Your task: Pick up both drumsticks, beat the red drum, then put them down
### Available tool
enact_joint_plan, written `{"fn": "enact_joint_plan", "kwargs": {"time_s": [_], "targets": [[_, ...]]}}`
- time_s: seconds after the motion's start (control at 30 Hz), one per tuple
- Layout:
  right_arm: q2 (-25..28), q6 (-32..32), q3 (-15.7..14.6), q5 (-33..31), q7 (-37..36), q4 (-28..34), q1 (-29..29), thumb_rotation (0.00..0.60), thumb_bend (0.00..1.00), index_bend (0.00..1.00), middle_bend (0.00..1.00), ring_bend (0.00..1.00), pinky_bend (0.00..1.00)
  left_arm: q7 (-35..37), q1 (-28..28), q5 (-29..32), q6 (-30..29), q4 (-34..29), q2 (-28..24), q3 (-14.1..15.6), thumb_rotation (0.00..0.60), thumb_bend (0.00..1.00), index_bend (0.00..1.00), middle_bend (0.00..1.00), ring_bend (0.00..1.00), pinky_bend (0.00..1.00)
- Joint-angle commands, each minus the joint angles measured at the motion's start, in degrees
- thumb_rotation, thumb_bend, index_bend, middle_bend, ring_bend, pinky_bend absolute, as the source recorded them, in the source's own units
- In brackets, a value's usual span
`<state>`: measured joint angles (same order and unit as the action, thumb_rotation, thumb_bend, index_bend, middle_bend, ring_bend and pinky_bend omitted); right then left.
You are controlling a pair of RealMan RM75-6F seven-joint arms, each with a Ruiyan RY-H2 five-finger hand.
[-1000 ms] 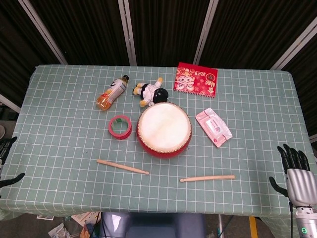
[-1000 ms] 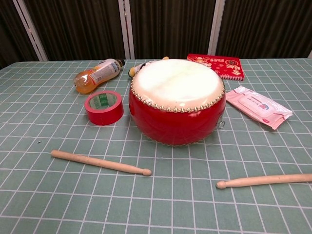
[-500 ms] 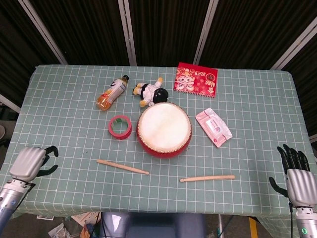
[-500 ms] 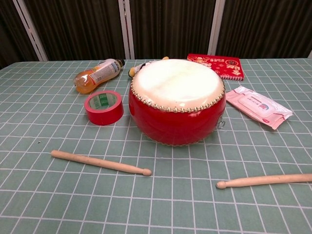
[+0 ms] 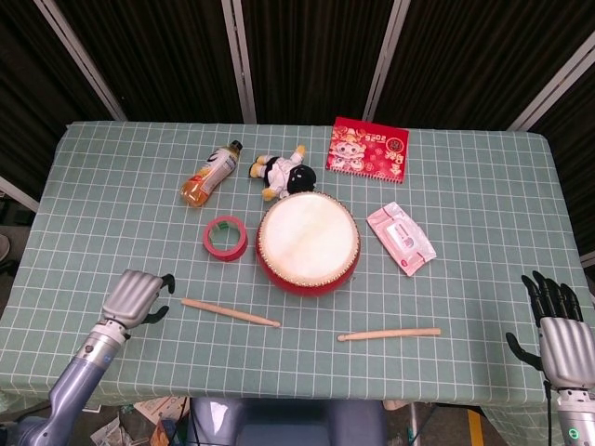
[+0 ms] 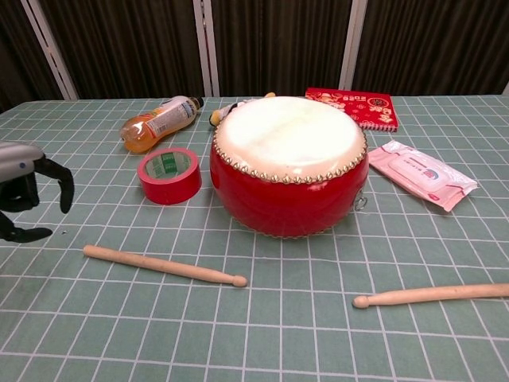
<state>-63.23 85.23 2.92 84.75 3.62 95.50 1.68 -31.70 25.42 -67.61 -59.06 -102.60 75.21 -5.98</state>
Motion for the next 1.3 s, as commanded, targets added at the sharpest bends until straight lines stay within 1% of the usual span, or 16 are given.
{"fn": "enact_joint_plan", "kwargs": {"time_s": [0.03, 0.3, 0.6, 0.83, 0.9, 1.0, 1.07, 1.1, 1.17, 1.23, 1.3], "targets": [[0.0, 0.0, 0.0, 0.0, -0.1, 0.0, 0.0, 0.6, 0.32, 0.0, 0.0, 0.0, 0.0, -3.8, 2.2, 4.0, 0.9, 0.9, 3.4, -0.2, 0.6, 0.27, 0.46, 1.0, 1.0, 1.0], [0.1, -0.2, 0.0, 0.1, -0.2, 0.1, 0.1, 0.6, 0.32, 0.0, 0.0, 0.0, 0.0, -7.8, 4.7, 8.3, 0.3, 3.6, 8.0, 0.4, 0.6, 0.27, 0.48, 1.0, 1.0, 1.0], [0.2, -0.3, 0.0, 0.0, -0.5, 0.1, 0.1, 0.6, 0.32, 0.0, 0.0, 0.0, 0.0, -9.3, 6.7, 11.7, 0.2, 7.5, 12.6, 0.8, 0.6, 0.27, 0.47, 1.0, 1.0, 1.0], [0.3, -0.4, -0.1, 0.0, -0.6, 0.3, 0.1, 0.6, 0.32, 0.0, 0.0, 0.0, 0.0, -10.1, 7.9, 13.3, -0.1, 9.4, 15.1, 1.5, 0.6, 0.28, 0.48, 1.0, 1.0, 1.0], [0.3, -0.4, -0.1, 0.0, -0.6, 0.2, 0.1, 0.6, 0.32, 0.0, 0.0, 0.0, 0.0, -10.4, 8.1, 13.6, -0.2, 9.8, 15.5, 1.7, 0.6, 0.3, 0.49, 1.0, 1.0, 1.0], [0.3, -0.4, -0.1, 0.0, -0.7, 0.2, 0.1, 0.6, 0.32, 0.0, 0.0, 0.0, 0.0, -10.8, 8.4, 14.4, -0.3, 10.4, 16.4, 1.9, 0.6, 0.38, 0.52, 1.0, 1.0, 1.0], [0.4, -0.4, -0.1, 0.0, -0.7, 0.2, 0.1, 0.6, 0.32, 0.0, 0.0, 0.0, 0.0, -10.9, 8.5, 14.8, -0.6, 10.6, 16.6, 2.1, 0.6, 0.45, 0.56, 1.0, 1.0, 1.0], [0.4, -0.4, -0.1, -0.1, -0.8, 0.2, 0.1, 0.6, 0.32, 0.0, 0.0, 0.0, 0.0, -11.0, 8.5, 14.9, -0.7, 10.6, 16.7, 2.2, 0.6, 0.47, 0.58, 1.0, 1.0, 1.0], [0.4, -0.5, -0.1, -0.2, -0.8, 0.2, 0.1, 0.6, 0.32, 0.0, 0.0, 0.0, 0.0, -10.8, 8.5, 15.0, -1.0, 10.6, 16.6, 2.4, 0.6, 0.52, 0.66, 1.0, 1.0, 1.0], [0.4, -0.5, -0.1, -0.2, -0.9, 0.2, 0.1, 0.6, 0.32, 0.0, 0.0, 0.0, 0.0, -10.3, 8.4, 14.9, -1.4, 10.3, 16.3, 2.5, 0.6, 0.56, 0.71, 1.0, 1.0, 1.0], [0.4, -0.5, -0.1, -0.3, -0.8, 0.2, 0.1, 0.6, 0.32, 0.0, 0.0, 0.0, 0.0, -9.3, 8.1, 14.6, -1.9, 9.7, 15.6, 2.5, 0.6, 0.58, 0.74, 1.0, 1.0, 1.0]]}}
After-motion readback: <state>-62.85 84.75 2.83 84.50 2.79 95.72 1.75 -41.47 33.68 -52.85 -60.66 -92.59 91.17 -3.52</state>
